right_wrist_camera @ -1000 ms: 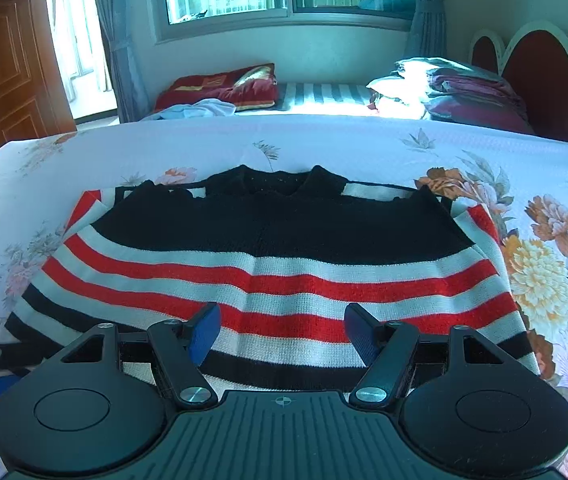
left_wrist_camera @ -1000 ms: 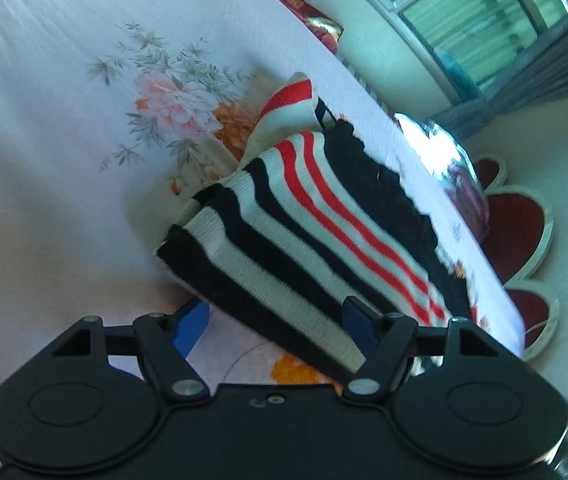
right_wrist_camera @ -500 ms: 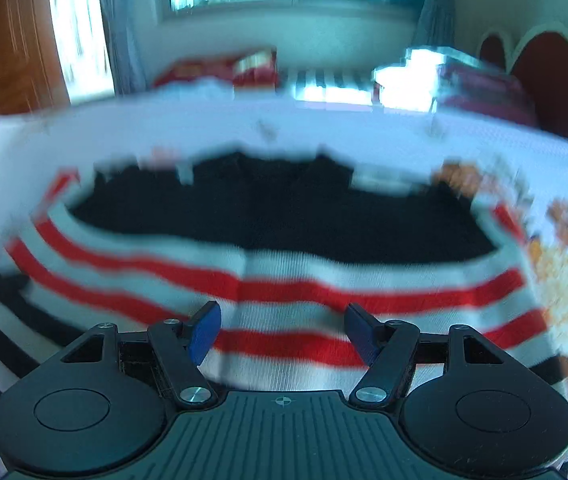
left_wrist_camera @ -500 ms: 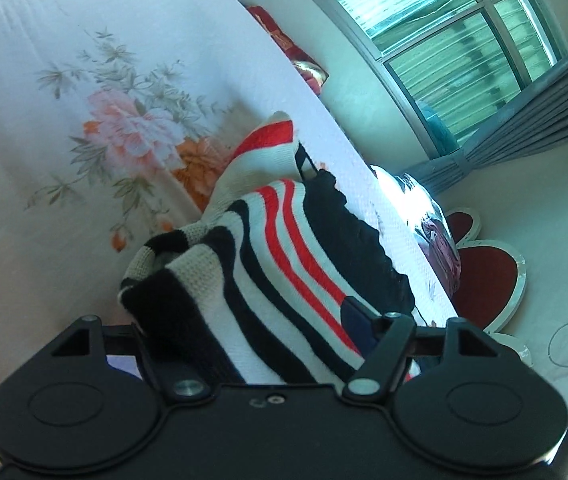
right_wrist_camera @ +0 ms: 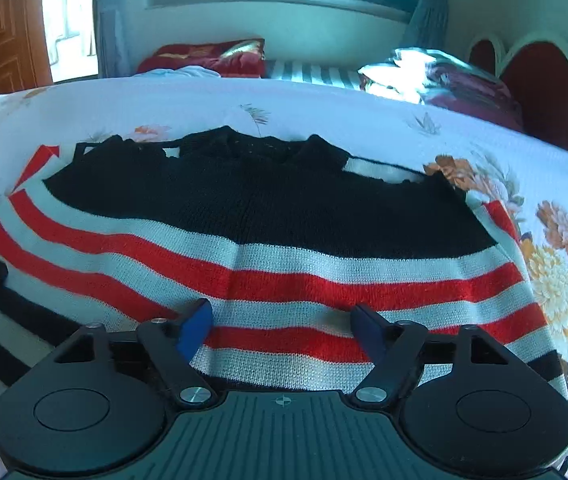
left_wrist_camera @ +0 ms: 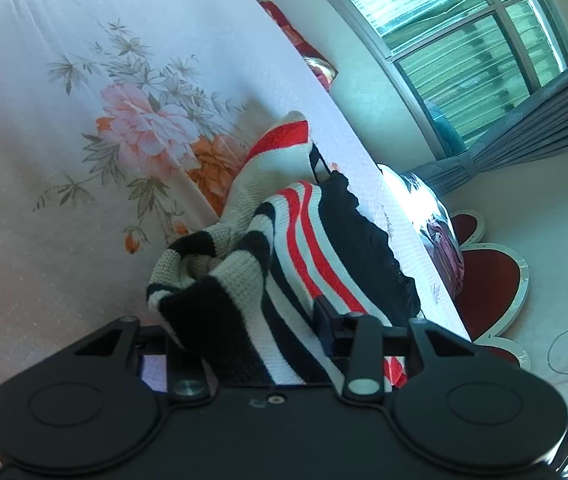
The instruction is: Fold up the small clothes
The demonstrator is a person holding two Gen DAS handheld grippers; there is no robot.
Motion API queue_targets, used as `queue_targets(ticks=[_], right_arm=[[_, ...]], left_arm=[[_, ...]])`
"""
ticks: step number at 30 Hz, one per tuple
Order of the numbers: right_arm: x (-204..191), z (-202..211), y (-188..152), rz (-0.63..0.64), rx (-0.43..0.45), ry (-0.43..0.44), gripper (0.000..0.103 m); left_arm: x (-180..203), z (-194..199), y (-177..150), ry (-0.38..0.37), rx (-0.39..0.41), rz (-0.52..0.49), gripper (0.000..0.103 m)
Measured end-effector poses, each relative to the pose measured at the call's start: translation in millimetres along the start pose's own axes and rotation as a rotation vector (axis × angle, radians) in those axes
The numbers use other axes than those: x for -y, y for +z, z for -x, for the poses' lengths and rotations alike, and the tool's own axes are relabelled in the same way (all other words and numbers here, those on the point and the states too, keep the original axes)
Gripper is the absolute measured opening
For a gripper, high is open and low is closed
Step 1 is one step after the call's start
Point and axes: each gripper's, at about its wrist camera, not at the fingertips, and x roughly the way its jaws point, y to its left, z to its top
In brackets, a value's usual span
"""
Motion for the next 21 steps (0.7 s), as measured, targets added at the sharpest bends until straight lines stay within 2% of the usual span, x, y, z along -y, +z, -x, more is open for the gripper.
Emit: queue_targets(ticks=[2,5,10,15,21], right_arm=[[0.9,-0.9,-0.8,0.014,0.003,0.002,0.077],[5.1,-3.1,-1.1,0.026,0.006,0.024,0.079],[10.8,-4.6,0.0,0.049,0.006,0.062,0.082],[15.3,-3.6,1.9,0.054,0.014,0.096,0.082],[45.9,12.5,4.2,-0.026,0.058,0.117,0.082]], left_arm=[[0.6,0.2,0.2,0.007,0.000,0.010,0.029],[4.8,0.9,-2.3,0.024,0.019,0.024,0.025],[23.0,4.7,-6.7,0.059,0.064,-0.015,0.019],[65.8,14.1,-11.6,0.054,0.125,-0.174,0.018],[136.2,14.8,-28.2,-0.020,0.143,-0.418,0.018]])
